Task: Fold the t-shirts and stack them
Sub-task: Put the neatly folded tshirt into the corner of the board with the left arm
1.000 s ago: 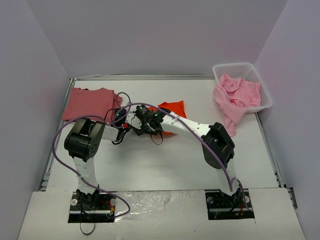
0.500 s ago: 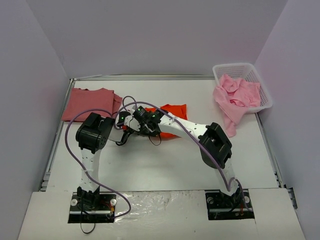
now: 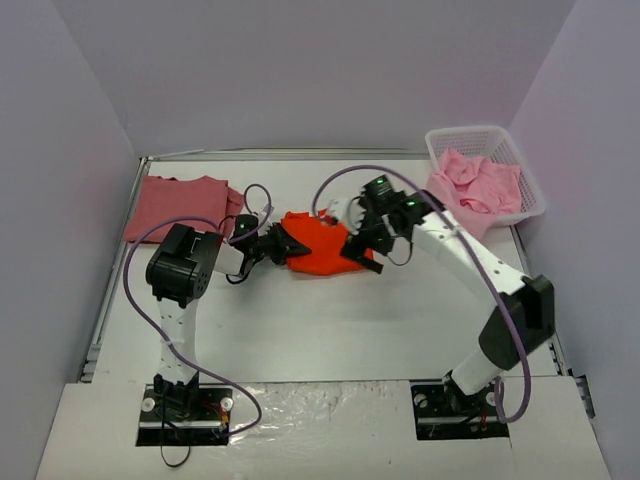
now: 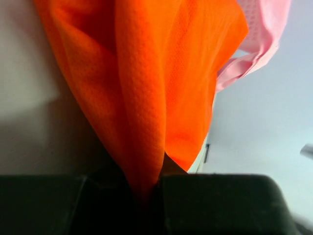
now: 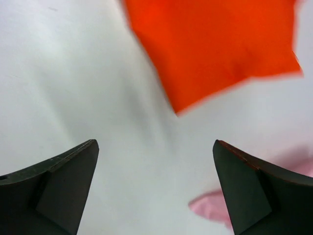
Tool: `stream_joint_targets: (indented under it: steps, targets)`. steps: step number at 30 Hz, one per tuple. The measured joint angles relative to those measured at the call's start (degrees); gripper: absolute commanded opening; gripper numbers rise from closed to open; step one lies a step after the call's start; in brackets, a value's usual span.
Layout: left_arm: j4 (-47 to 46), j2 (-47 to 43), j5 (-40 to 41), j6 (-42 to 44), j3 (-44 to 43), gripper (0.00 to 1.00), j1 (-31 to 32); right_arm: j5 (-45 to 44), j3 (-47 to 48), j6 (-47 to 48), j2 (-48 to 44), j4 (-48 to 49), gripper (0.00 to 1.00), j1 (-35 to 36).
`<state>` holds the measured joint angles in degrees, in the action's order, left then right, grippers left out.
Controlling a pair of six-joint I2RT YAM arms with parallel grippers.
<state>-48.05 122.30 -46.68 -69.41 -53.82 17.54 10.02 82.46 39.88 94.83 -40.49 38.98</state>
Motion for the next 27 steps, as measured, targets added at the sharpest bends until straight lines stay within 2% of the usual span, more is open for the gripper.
stream_joint_targets:
  steps: [3,5,10,15,23,27]
  targets:
    - [12.7,-1.5,-0.3,8.3,-5.1,0.02,0.0,1.5,-3.2,0.3,-7.3,0.4,1.0,-12.0]
    - [22.7,-2.0,0.4,15.7,-11.0,0.02,0.0,2.4,-6.6,0.2,-10.3,0.3,1.0,-16.4]
    - [49.4,-3.4,9.9,35.7,-25.9,0.02,0.1,9.0,-13.8,-0.4,-9.0,0.0,1.0,-15.9]
    - [67.9,-3.3,19.2,50.1,-38.6,0.02,-0.2,14.3,-15.0,0.0,-5.6,0.0,1.0,-16.2]
    - [91.3,0.1,30.1,62.9,-60.1,0.02,-2.3,16.8,-18.6,0.2,-4.0,1.9,1.0,-17.8]
    - [97.9,0.7,34.3,66.2,-65.0,0.02,-4.4,16.8,-19.4,0.1,-3.6,2.8,1.0,-18.1]
